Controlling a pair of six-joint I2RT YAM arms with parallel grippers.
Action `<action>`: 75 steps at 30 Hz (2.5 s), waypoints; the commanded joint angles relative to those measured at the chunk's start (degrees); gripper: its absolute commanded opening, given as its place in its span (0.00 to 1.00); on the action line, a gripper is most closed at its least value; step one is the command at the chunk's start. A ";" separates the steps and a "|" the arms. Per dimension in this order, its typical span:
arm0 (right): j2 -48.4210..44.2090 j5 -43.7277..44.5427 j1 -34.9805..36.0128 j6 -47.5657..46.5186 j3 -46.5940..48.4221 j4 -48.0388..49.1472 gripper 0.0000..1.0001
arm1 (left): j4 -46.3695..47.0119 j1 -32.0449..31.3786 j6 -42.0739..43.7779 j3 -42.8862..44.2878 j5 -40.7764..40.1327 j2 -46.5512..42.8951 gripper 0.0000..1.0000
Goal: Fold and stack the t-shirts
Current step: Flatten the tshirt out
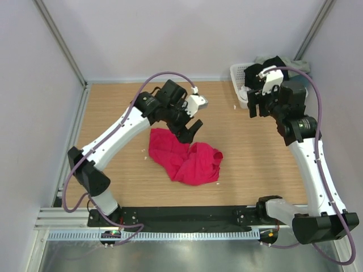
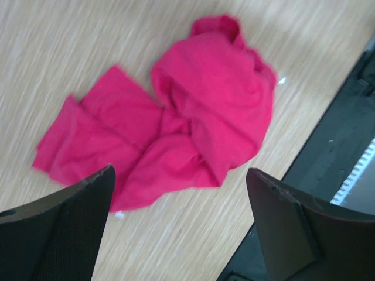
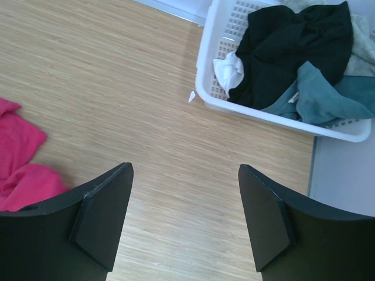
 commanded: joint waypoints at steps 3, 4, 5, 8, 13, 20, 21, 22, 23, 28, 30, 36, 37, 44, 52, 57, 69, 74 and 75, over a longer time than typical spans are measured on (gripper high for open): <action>5.90 -11.22 -0.18 2.94 0.69 -2.30 0.78 | 8.94 6.03 -2.18 -14.31 -8.59 -12.51 0.95; 7.58 -12.72 -0.09 3.38 0.78 -2.82 0.78 | 8.78 6.57 -2.27 -16.85 -9.21 -12.69 0.95; 9.16 -15.17 0.00 4.78 1.04 -4.14 0.78 | 8.08 7.35 -2.36 -17.83 -9.74 -13.04 0.94; 16.46 -17.21 0.61 5.93 1.48 -6.16 0.77 | 7.55 10.43 -1.13 -21.70 -9.83 -13.57 0.93; 27.43 -16.52 2.02 6.99 2.19 -4.77 0.76 | 12.90 17.37 1.16 -25.40 -10.62 -10.16 0.92; 37.29 -16.24 2.81 3.56 8.24 -8.88 0.75 | 14.93 23.97 1.60 -17.50 -7.81 5.22 0.84; 37.91 -16.33 3.07 3.04 8.51 -9.68 0.73 | 14.84 24.32 1.86 -16.53 -7.89 6.80 0.84; 38.44 -16.34 3.34 1.73 8.60 -10.29 0.73 | 14.76 24.33 1.86 -14.61 -7.90 9.08 0.84; 39.41 -16.42 3.86 1.02 8.34 -11.52 0.73 | 14.23 24.33 1.86 -13.63 -7.63 10.49 0.83; 41.08 -17.74 5.97 -1.71 6.24 -15.04 0.72 | 11.42 24.33 0.37 -7.31 -5.35 18.13 0.82; 42.39 -18.35 6.94 -3.64 6.49 -16.97 0.71 | 11.07 24.33 -0.24 -5.90 -4.65 19.55 0.81; 44.95 -21.43 7.38 -6.90 6.67 -22.52 0.68 | 10.89 24.33 -2.44 -3.78 -3.41 22.81 0.79; 45.21 -21.61 7.47 -6.99 6.67 -23.04 0.68 | 10.63 24.24 -2.71 -3.69 -3.50 23.25 0.79; 48.99 -25.38 7.65 -9.18 7.37 -26.91 0.65 | 10.10 24.32 -3.06 -3.87 -3.76 25.01 0.77; 51.37 -28.64 9.31 -11.47 9.04 -28.41 0.60 | 10.10 24.24 -2.80 -4.39 -4.20 26.85 0.72; 53.30 -27.41 10.02 -9.98 10.71 -25.78 0.42 | 9.92 24.24 -2.36 -4.57 -2.71 27.21 0.51; 51.20 -17.83 9.93 -7.69 14.31 -20.50 0.02 | 9.66 24.68 -1.74 -5.62 -2.18 23.62 0.00; 45.32 -12.04 9.23 -8.39 18.70 -19.36 0.01 | 9.31 25.29 -1.57 -5.98 -1.57 17.11 0.00; 44.43 -11.25 9.14 -8.74 20.80 -19.35 0.01 | 9.22 25.38 -1.39 -6.06 -1.65 14.58 0.00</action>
